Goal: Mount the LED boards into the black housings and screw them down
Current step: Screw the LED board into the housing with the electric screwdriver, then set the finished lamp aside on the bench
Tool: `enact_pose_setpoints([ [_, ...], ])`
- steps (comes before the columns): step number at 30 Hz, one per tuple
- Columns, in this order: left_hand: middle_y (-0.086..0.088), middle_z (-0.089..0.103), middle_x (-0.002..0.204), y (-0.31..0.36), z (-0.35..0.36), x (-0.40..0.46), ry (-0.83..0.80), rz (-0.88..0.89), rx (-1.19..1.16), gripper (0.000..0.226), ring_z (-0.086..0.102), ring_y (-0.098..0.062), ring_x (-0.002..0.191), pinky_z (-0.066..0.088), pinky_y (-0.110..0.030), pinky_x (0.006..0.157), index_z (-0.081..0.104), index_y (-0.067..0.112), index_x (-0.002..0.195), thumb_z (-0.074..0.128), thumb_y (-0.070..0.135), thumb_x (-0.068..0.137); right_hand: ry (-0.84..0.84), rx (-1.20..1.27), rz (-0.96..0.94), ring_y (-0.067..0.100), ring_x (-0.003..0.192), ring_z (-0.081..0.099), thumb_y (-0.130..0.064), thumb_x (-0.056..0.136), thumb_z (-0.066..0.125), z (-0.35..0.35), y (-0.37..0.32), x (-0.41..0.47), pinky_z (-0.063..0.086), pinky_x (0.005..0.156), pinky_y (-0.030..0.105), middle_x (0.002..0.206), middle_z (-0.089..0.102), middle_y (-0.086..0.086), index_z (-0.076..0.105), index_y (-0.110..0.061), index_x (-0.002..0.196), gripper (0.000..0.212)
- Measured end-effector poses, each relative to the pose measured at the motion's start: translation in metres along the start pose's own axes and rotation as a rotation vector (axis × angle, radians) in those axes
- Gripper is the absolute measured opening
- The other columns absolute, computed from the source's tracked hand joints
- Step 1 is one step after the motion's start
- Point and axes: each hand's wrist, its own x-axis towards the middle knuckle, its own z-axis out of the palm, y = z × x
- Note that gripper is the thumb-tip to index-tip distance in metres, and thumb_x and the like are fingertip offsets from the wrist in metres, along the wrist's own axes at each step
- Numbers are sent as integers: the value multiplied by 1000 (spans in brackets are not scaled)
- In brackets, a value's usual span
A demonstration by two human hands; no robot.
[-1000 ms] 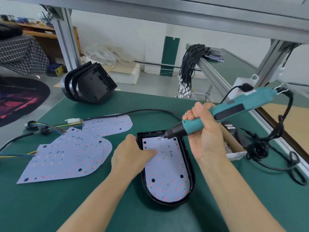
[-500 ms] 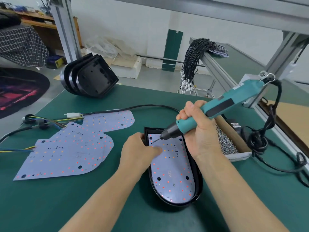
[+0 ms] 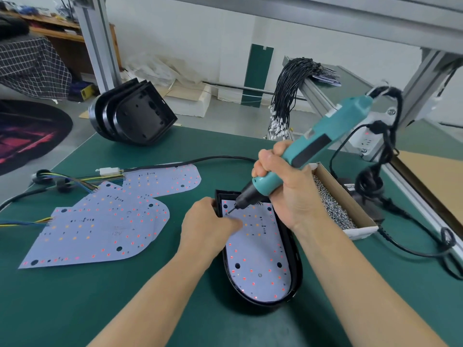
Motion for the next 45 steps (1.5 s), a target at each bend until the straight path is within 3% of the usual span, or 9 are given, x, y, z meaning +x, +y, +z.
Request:
enact_pose_setpoints([
  [6, -12, 65, 73, -3, -1, 1, -10, -15, -43, 35, 54, -24, 63, 45, -33, 63, 63, 7, 81, 68, 23, 50, -299, -51, 176, 17, 71, 46, -57, 55, 85, -1, -12, 6, 40, 75, 29, 73, 48, -1, 44, -19, 84, 63],
  [11, -9, 65, 75, -4, -1, 3, -14, -19, -46, 25, 56, -25, 66, 45, -32, 63, 63, 7, 83, 75, 13, 62, -397, -50, 172, 18, 66, 46, -15, 70, 64, -9, -13, 12, 36, 78, 33, 67, 46, -1, 48, -19, 74, 17],
  [16, -13, 70, 83, 2, -1, -2, -16, -22, -37, 34, 59, -26, 69, 50, -38, 68, 67, 11, 83, 71, 22, 51, -701, -107, 255, 19, 64, 45, -10, 58, 65, -2, -17, 28, 30, 78, 39, 65, 47, 1, 51, -19, 73, 23],
  [23, -14, 74, 81, -1, -5, -4, -33, -74, -148, 21, 71, -34, 77, 57, -48, 76, 70, 2, 80, 75, 9, 60, 1, 306, 198, 11, 54, 44, -53, 49, 85, -13, -33, 23, 43, 62, 26, 62, 47, -4, 48, -19, 73, 56],
  [28, -15, 72, 70, -3, -18, -2, -32, -171, -449, 11, 66, -24, 54, 58, -34, 52, 66, -1, 82, 67, -10, 76, 309, -323, 386, 12, 45, 50, -68, 63, 67, -45, -54, 0, 46, 46, 23, 60, 52, 1, 49, -16, 89, 61],
  [32, -8, 69, 62, -1, -29, -4, -1, -135, -650, 12, 66, -21, 49, 53, -30, 43, 64, 5, 81, 65, -6, 79, 186, -1026, 469, 12, 51, 55, -46, 83, 69, -54, -41, -25, 47, 44, 25, 77, 59, 5, 51, -15, 104, 41],
  [37, -13, 71, 78, 10, -29, -7, 8, -50, -675, 15, 67, -25, 63, 60, -44, 58, 66, 4, 90, 64, -6, 79, 32, -1557, 449, 30, 95, 59, -35, 92, 58, -49, -2, -48, 49, 78, 37, 106, 61, 15, 48, -8, 109, 34],
  [43, -12, 70, 72, 19, -30, -15, 29, -8, -735, 14, 66, -27, 58, 59, -42, 52, 66, 5, 84, 62, -8, 78, 42, -1927, 416, 31, 112, 53, -37, 95, 48, -34, -6, -50, 40, 79, 33, 118, 56, 14, 52, -6, 111, 35],
  [45, -9, 69, 66, 24, -32, -19, 65, 41, -765, 17, 66, -24, 56, 58, -38, 51, 66, 8, 77, 62, -8, 78, 68, -1691, 286, 30, 107, 52, -42, 97, 43, -32, -18, -52, 41, 84, 33, 109, 57, 9, 58, -11, 99, 34],
])
